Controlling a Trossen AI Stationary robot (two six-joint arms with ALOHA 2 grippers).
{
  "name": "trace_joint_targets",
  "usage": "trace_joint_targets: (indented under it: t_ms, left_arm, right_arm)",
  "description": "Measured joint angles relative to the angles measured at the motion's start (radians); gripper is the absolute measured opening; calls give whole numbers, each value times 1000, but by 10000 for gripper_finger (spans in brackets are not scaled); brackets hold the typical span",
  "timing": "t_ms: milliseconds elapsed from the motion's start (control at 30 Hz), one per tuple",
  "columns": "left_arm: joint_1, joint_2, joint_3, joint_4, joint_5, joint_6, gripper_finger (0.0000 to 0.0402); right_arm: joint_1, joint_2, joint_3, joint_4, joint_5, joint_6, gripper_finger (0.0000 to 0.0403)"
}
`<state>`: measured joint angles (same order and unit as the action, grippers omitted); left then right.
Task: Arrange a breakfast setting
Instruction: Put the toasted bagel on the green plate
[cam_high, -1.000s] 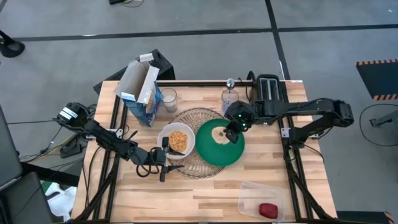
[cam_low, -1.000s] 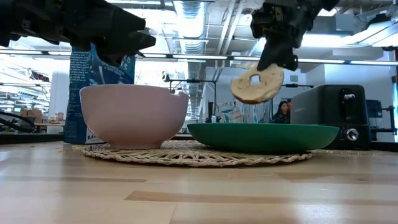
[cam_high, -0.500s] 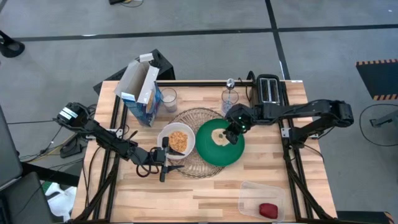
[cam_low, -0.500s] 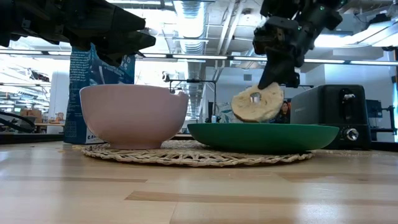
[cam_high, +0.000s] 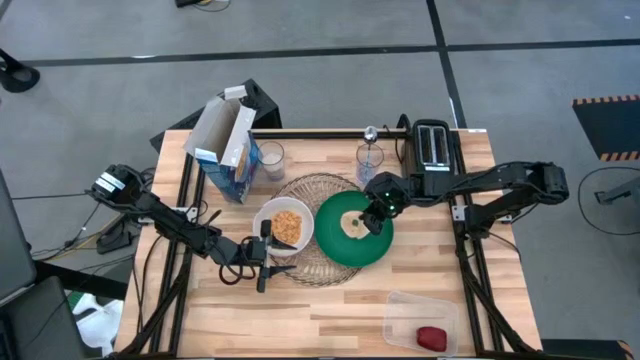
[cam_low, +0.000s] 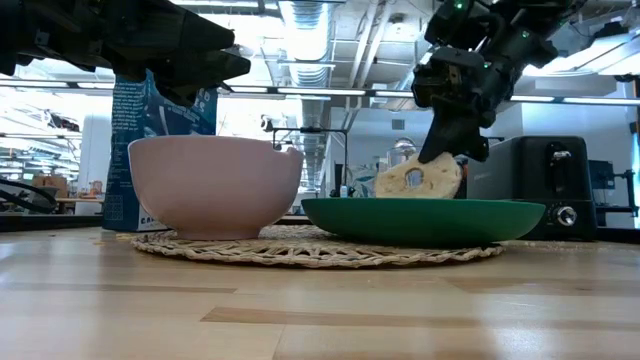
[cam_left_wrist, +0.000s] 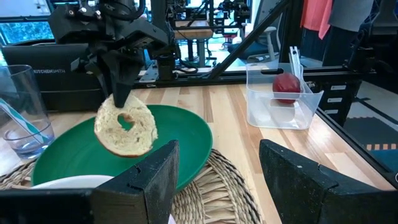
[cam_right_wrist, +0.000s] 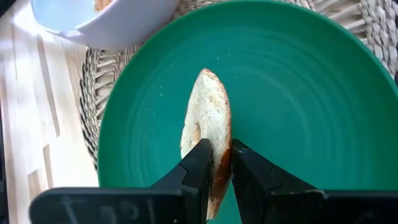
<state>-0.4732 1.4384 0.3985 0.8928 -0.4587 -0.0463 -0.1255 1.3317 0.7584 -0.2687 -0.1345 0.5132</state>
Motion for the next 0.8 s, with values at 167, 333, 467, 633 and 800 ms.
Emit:
trace_joint_targets:
  t_ms: [167, 333, 467, 633, 800]
  left_arm:
    - [0, 0, 0, 0, -1, 0, 210]
    - [0, 0, 0, -1, -1, 0, 210]
    - [0, 0, 0, -2, 0, 0, 210]
    - [0, 0, 0, -3, 0, 0, 210]
    - [0, 0, 0, -3, 0, 0, 210]
  right_arm:
    - [-1, 68, 0, 25, -5, 14, 82]
    - [-1, 145, 3, 83, -22, 14, 82]
    - [-14, 180, 4, 86, -23, 14, 82]
    - [-34, 193, 3, 68, -22, 21, 89]
    - [-41, 195, 1, 57, -17, 18, 114]
